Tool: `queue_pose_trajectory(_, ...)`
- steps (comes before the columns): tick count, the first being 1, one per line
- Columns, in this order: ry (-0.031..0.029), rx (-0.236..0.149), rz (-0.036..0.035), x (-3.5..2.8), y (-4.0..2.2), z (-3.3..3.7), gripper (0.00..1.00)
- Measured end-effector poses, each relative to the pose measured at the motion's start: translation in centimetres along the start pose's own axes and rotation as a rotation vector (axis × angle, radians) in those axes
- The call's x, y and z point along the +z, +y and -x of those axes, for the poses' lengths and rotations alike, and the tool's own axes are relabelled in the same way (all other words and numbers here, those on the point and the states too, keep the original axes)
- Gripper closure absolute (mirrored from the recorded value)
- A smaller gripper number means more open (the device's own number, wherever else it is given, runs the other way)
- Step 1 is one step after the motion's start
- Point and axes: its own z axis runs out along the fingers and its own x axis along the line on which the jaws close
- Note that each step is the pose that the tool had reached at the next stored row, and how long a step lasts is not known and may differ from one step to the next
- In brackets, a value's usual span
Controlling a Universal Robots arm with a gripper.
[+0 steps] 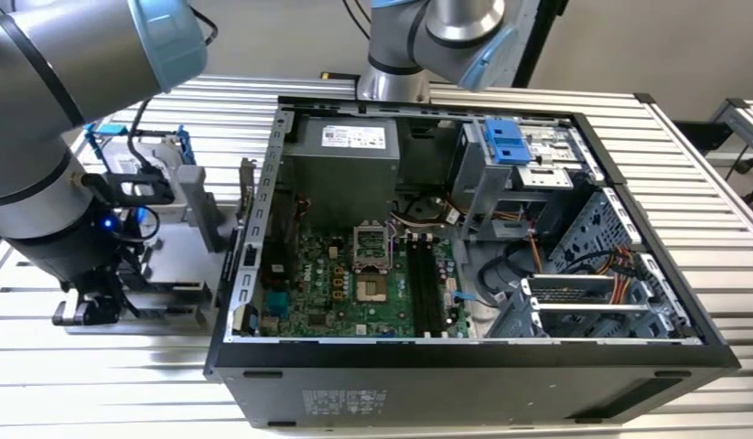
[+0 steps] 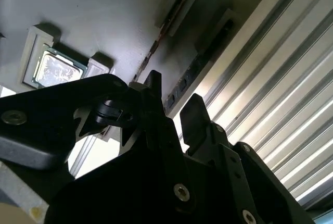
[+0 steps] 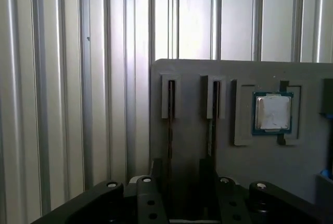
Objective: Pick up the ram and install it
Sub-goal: 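Pick up the ram and move it above insertion slot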
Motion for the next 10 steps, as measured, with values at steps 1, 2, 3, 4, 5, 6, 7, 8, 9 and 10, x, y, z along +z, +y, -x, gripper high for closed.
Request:
queue_pose_trajectory(1,0.0004,0.003,-0.0003,0.13,0.0,-0.01,0.0)
queue_pose_trajectory(2,0.0009,0.006,-0.0003,0.23,0.0,-0.03,0.0)
queue_pose_trajectory(3,0.0017,0.009,-0.0005,0.33,0.0,-0.04,0.0)
queue_pose_trajectory(4,0.0025,0.011,-0.0006,0.41,0.0,-0.05,0.0)
queue_pose_trajectory(5,0.0028,0.012,-0.0006,0.47,0.0,-0.06,0.0)
queue_pose_trajectory(6,0.0029,0.013,-0.0006,0.52,0.01,-0.07,0.0)
queue_pose_trajectory(7,0.0029,0.013,-0.0007,0.57,0.01,-0.09,0.0)
queue_pose_trajectory(8,0.0029,0.014,-0.0006,0.61,0.0,-0.12,0.0)
queue_pose_trajectory(9,0.0029,0.014,0.0004,0.66,0.0,-0.16,0.0)
queue_pose_trajectory(10,0.0032,0.015,0.002,0.69,0.0,-0.2,0.0)
